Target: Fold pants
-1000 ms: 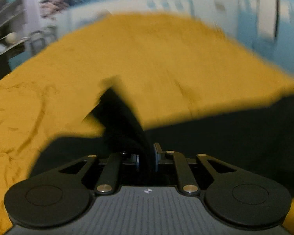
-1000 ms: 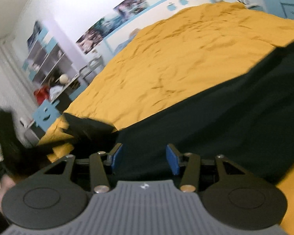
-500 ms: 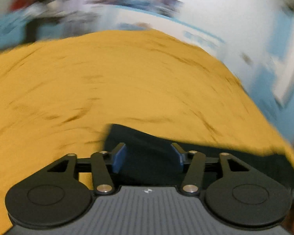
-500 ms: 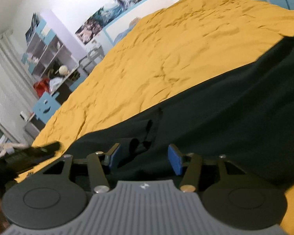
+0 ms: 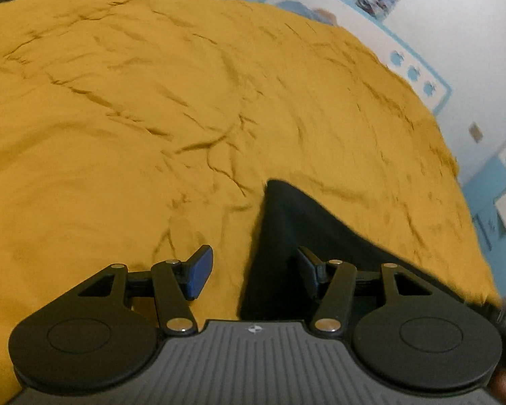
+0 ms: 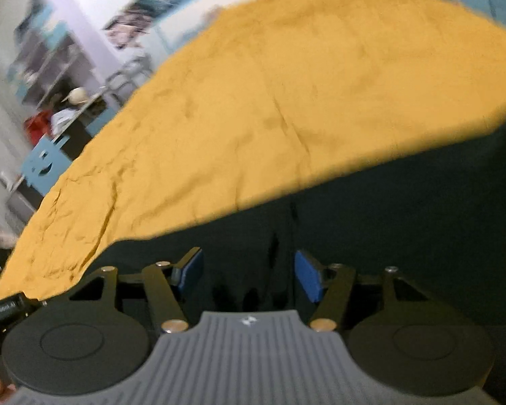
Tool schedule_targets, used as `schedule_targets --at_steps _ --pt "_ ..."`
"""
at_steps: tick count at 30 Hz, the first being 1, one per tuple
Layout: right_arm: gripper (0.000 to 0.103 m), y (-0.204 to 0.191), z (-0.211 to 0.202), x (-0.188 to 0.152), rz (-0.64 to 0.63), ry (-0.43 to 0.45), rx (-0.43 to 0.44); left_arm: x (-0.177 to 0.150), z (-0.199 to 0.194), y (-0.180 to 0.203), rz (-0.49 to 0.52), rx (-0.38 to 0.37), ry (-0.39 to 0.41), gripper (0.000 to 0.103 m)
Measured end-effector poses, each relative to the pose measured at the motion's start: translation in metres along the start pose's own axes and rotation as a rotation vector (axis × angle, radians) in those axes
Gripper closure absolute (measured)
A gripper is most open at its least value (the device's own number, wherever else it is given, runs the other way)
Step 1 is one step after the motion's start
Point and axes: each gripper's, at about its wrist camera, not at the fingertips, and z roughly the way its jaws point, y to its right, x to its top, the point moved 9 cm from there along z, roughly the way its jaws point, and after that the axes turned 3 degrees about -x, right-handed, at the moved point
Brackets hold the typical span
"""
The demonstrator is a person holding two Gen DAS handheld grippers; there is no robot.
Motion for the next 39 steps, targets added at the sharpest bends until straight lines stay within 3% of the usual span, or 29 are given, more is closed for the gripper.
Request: schedule_targets --at_steps 3,8,10,11,12,18,22,26,29,32,35,39 --pt "0.057 -0.011 0.014 0.010 -0.210 -0.034 0.051 -0.008 0.002 0.005 0.040 -0.006 -0.016 0.038" --pt "0.059 -0.006 0.042 0.002 -0.400 -0.152 0.086 -0.017 0.005 0.004 0.044 -0.015 -0.028 0.038" --pt "0.072 -0.008 0.046 -0.005 -0.455 -0.173 0.109 -0.017 0.007 0.002 0.036 -0.024 -0.035 0.038" --pt "0.094 -0.009 0.046 -0.007 -0.489 -0.173 0.109 -0.018 0.009 0.002 0.033 -0.029 -0.039 0.038" --pt "0.103 -0.011 0.049 -0.008 -0.506 -0.176 0.112 -0.018 0.010 0.001 0.032 -0.032 -0.042 0.038" --pt "0.103 -0.004 0.045 0.020 -0.442 -0.060 0.085 -0.021 0.011 0.003 0.039 -0.041 -0.045 0.038" --pt "0.103 -0.003 0.060 0.012 -0.503 -0.079 -0.005 -0.022 0.011 0.002 0.045 -0.041 -0.049 0.038" --pt "0.080 0.006 0.048 0.019 -0.430 -0.035 -0.076 -0.022 0.011 0.002 0.039 -0.048 -0.054 0.038" --pt "0.079 -0.010 0.024 0.014 -0.406 0.018 0.009 -0.023 0.012 0.001 0.036 -0.049 -0.054 0.037" --pt "0.080 -0.032 0.017 -0.014 -0.462 -0.034 0.115 -0.022 0.013 0.002 0.024 -0.053 -0.056 0.036" --pt "0.078 -0.025 0.037 -0.054 -0.554 -0.172 0.025 -0.021 0.013 0.000 -0.004 -0.065 -0.056 0.035" --pt "0.077 -0.023 0.011 -0.042 -0.446 -0.092 0.032 -0.021 0.011 -0.003 -0.032 -0.086 -0.055 0.035"
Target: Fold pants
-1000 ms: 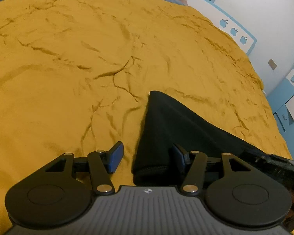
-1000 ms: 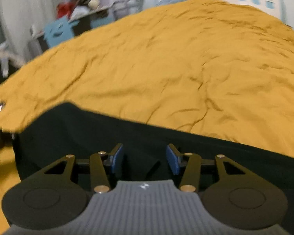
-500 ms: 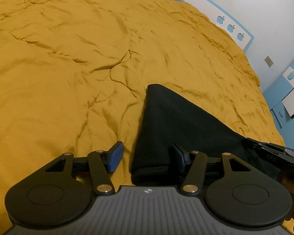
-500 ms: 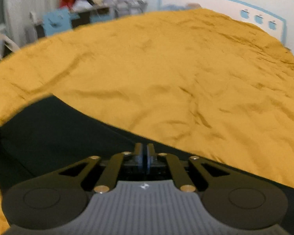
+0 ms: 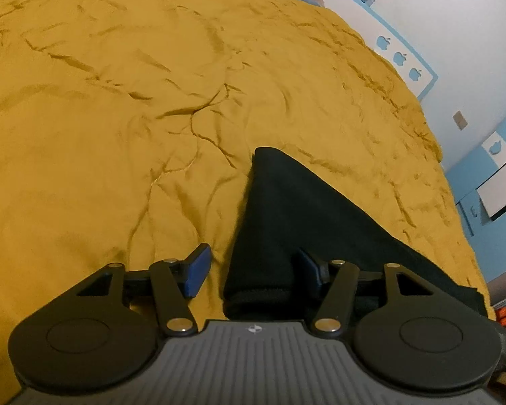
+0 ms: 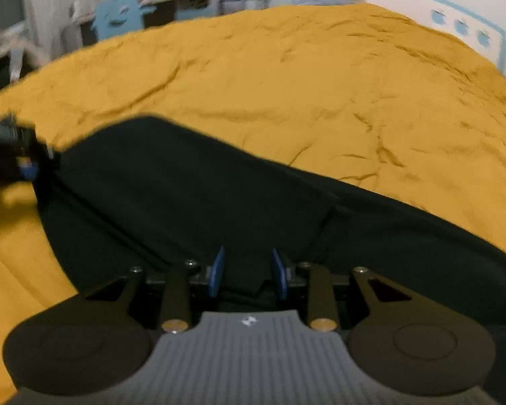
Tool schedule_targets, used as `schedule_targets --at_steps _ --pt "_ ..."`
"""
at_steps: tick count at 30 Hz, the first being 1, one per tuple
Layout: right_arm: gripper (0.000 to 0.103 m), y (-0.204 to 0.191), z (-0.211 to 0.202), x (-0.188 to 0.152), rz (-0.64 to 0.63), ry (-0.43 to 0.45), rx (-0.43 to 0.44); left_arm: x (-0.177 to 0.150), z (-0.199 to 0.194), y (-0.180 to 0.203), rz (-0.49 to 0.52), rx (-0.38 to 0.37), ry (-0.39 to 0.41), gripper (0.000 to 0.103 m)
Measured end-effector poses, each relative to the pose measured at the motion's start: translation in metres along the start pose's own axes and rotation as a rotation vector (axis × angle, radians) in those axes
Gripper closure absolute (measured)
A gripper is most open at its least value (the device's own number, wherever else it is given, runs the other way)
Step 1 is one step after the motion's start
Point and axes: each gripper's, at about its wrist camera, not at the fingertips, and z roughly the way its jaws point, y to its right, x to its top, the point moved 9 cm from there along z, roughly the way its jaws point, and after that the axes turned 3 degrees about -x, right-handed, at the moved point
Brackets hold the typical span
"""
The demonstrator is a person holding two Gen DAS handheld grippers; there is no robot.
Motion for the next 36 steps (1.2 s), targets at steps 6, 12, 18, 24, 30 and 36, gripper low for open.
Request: schedule_targets --at_steps 6,12,18,24,30,36 --pt "0.077 -0.009 -0.008 -0.038 -0.028 -0.028 -0.008 -0.001 0.000 0.000 -0.015 0.002 0.002 0.035" --pt "0.077 0.012 -0.059 -0.049 0.028 -0.016 0.016 0.000 -0.017 0.007 -0.009 0.066 0.055 0.040" --pt "0.060 0.119 -0.139 -0.066 0.260 0.098 -0.152 -0.007 -0.029 0.068 0.168 0.110 0.134 0.037" --pt "0.058 0.240 -0.202 -0.115 0.554 0.133 -0.396 -0.042 0.000 0.159 0.346 0.030 0.075 0.035" --pt "0.043 0.318 -0.220 -0.165 0.926 0.203 -0.405 -0.090 0.040 0.248 0.481 -0.050 -0.014 0.034" --pt "0.043 0.354 -0.200 -0.178 1.164 0.321 -0.320 -0.128 0.075 0.310 0.587 -0.078 -0.072 0.034"
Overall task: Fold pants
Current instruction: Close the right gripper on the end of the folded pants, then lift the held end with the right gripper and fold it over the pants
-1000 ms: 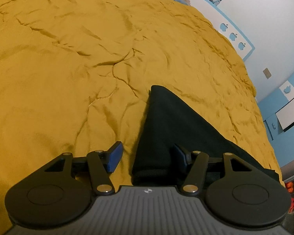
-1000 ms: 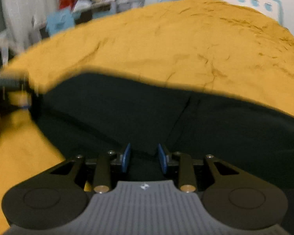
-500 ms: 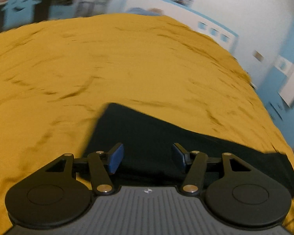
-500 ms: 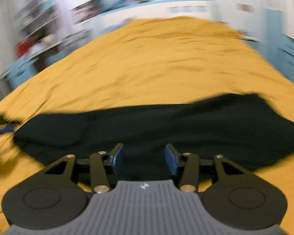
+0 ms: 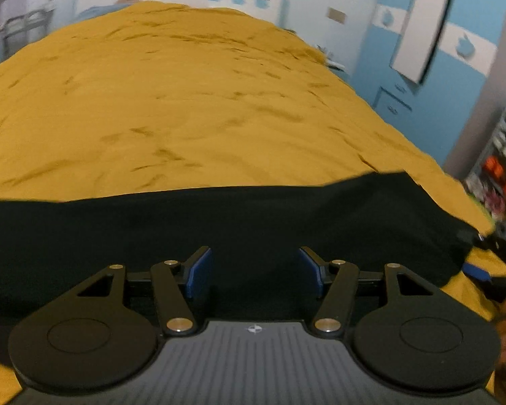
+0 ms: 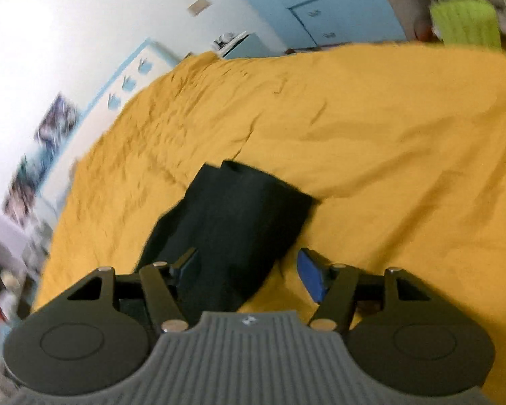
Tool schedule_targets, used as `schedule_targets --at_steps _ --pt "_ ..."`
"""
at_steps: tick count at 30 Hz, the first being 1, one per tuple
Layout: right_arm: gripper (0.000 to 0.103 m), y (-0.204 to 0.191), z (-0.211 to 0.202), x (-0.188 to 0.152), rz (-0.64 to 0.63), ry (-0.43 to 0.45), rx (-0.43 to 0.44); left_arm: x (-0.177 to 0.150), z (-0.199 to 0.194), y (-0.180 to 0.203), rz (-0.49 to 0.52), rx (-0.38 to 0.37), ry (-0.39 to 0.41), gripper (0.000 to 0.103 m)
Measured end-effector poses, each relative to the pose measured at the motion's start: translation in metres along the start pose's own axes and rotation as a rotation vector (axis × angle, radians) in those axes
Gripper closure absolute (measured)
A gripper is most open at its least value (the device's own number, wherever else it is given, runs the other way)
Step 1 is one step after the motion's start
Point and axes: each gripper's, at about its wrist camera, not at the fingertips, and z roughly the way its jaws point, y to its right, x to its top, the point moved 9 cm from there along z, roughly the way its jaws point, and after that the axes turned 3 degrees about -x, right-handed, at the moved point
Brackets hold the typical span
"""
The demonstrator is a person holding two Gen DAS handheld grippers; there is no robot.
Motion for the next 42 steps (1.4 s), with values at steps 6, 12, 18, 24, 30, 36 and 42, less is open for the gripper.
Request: schedule_targets --at_steps 6,12,18,24,30,36,42 --pt "0.093 0.018 0.005 0.011 0.068 0.002 0.031 -0.008 0.025 0.033 0.049 0.004 -0.039 0.034" --pt "0.092 0.024 0.009 0.001 0.017 0.014 0.019 -0.042 0.048 0.046 0.089 -0.002 -0.144 0.034" --pt "0.085 0.025 0.015 0.004 0.039 0.020 0.051 -0.046 0.039 0.051 0.088 -0.028 -0.137 0.036" --pt "0.074 0.016 0.011 0.005 0.026 0.034 0.074 -0.015 0.005 0.048 -0.011 -0.074 0.082 0.035" --pt "0.064 0.012 0.011 0.004 0.031 0.050 0.070 -0.012 0.037 0.054 -0.047 -0.100 0.022 0.035" --pt "0.082 0.018 0.015 0.006 0.068 0.036 0.056 -0.038 0.068 0.054 -0.020 -0.096 -0.104 0.034" --pt "0.090 -0.001 0.002 0.017 0.059 0.076 0.089 -0.021 0.034 0.024 -0.220 -0.174 -0.055 0.037"
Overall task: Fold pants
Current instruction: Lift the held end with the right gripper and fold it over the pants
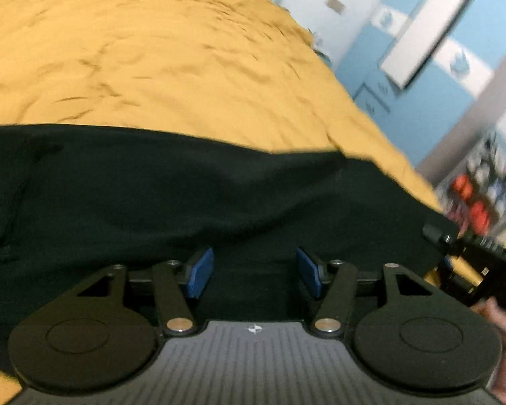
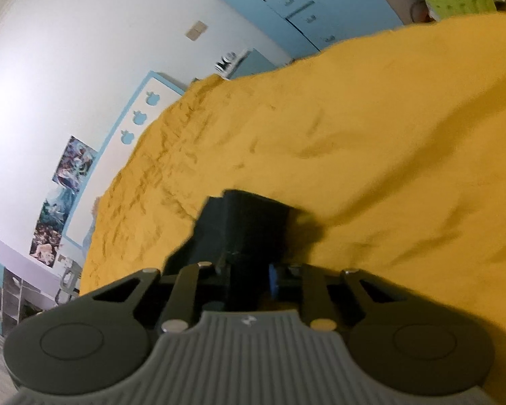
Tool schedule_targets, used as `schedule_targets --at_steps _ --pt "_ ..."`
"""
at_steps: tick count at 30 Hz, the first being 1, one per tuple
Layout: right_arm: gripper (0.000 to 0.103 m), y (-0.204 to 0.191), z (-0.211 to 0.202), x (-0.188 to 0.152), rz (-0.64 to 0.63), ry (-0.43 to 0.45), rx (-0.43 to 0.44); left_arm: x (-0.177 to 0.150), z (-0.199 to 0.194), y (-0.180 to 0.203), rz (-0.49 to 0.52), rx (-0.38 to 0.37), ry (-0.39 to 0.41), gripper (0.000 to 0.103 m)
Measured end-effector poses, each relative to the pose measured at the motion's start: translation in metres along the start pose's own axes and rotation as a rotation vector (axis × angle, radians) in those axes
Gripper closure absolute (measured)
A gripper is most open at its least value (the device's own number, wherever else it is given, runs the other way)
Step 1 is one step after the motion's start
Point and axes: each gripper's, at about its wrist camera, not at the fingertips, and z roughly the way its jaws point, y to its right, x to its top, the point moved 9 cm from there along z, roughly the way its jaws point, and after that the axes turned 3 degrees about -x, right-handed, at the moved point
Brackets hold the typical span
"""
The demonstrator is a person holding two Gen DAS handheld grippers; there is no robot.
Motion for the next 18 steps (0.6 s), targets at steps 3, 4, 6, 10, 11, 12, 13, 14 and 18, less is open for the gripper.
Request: schedule_targets --at_steps 3,4,6,10,11,12,13,14,18 --pt "0.091 -0.027 -0.007 0.007 -0.050 0.028 0.037 0.006 -0.041 -0.019 -0.056 -0.024 0.067 0.036" --pt "0.092 -0.039 -0.009 0.008 -0.076 0.036 0.051 0.007 -0.056 -0.028 -0.069 -0.027 0.089 0.035" --pt "0.092 -0.066 -0.012 0.007 -0.138 0.053 0.073 0.009 -0.080 -0.047 -0.098 -0.026 0.122 0.035" --pt "0.092 -0.143 -0.016 -0.021 -0.357 0.074 0.146 0.014 -0.116 -0.090 -0.205 -0.020 0.154 0.035" --pt "0.092 -0.162 -0.019 -0.033 -0.431 0.078 0.170 0.015 -0.123 -0.099 -0.229 -0.017 0.166 0.035" --pt "0.092 -0.183 -0.022 -0.049 -0.522 0.079 0.200 0.015 -0.129 -0.107 -0.249 -0.014 0.179 0.035" --pt "0.092 -0.201 -0.023 -0.068 -0.612 0.073 0.232 0.016 -0.132 -0.113 -0.261 -0.011 0.185 0.035" --pt "0.092 -0.218 -0.025 -0.089 -0.701 0.058 0.266 0.016 -0.134 -0.119 -0.272 -0.010 0.189 0.035" --pt "0.092 -0.248 -0.024 -0.180 -1.006 -0.056 0.364 0.016 -0.138 -0.131 -0.299 -0.015 0.195 0.035"
